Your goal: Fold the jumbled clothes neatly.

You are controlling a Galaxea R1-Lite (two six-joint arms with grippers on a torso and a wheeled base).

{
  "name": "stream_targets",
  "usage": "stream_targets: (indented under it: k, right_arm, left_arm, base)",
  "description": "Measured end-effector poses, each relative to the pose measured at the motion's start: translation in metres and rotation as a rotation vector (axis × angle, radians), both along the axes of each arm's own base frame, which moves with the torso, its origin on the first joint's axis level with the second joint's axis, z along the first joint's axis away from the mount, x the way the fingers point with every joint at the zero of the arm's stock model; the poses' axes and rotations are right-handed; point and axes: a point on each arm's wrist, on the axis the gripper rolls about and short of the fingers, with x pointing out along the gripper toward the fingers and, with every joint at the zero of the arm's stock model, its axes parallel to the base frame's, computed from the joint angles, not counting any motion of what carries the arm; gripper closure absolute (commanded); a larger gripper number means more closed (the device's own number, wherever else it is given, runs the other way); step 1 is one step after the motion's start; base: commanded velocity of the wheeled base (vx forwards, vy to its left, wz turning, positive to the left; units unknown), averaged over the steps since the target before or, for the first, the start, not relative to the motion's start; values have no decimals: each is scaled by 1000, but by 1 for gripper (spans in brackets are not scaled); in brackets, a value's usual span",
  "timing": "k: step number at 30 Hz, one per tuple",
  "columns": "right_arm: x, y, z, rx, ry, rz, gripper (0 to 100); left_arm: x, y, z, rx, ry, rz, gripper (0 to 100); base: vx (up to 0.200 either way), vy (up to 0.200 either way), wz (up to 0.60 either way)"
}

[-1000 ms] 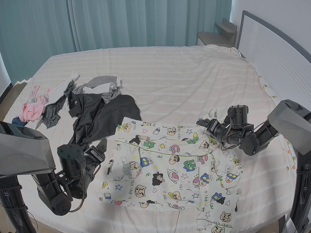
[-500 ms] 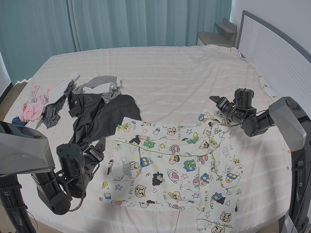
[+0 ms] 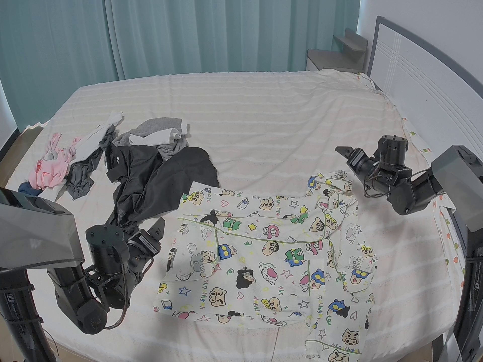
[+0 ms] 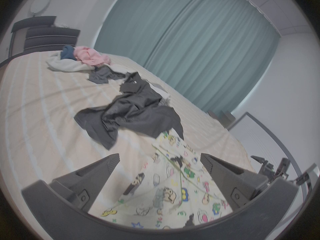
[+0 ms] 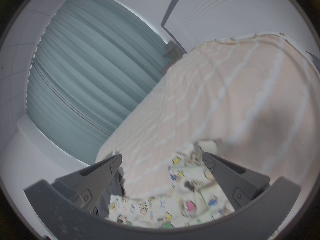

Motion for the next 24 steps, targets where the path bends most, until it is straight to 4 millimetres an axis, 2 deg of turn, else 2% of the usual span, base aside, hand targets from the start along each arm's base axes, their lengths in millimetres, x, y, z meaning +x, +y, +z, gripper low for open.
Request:
stream_targets:
  k: [2, 3, 4, 6, 7, 12, 14, 20, 24]
  right_arm:
    - [-13, -1, -5, -14, 39, 11, 0]
    - [-29, -3, -8, -26, 79, 25, 0]
    - [-38, -4, -9, -31, 94, 32, 0]
    - [-46, -5, -8, -36, 107, 40, 0]
    - [-57, -6, -8, -41, 122, 50, 0]
    - [-121, -10, 19, -67, 119, 92, 0]
    - [-134, -11, 26, -75, 105, 99, 0]
    - [-186, -16, 53, -114, 43, 86, 0]
    - [-212, -20, 63, -136, 17, 53, 0]
  left_arm:
    - [-3, 1, -2, 10, 18, -43, 0]
    - [-5, 4, -4, 25, 39, -90, 0]
    - [-6, 5, -5, 33, 48, -115, 0]
    - [-7, 6, -6, 41, 56, -141, 0]
    - [-8, 8, -7, 53, 65, -171, 0]
    - [-6, 12, -22, 199, 171, -303, 0]
    - [-4, 11, -26, 230, 204, -327, 0]
    - [13, -7, -41, 323, 360, -438, 0]
    - [34, -30, -35, 340, 365, -489, 0]
  base:
    - [0, 0, 0]
    - [0, 0, 0]
    - [0, 0, 0]
    - [0, 0, 0]
    - [0, 0, 0]
    - [0, 0, 0]
    - [0, 0, 0]
    - [0, 0, 0]
    - [0, 0, 0]
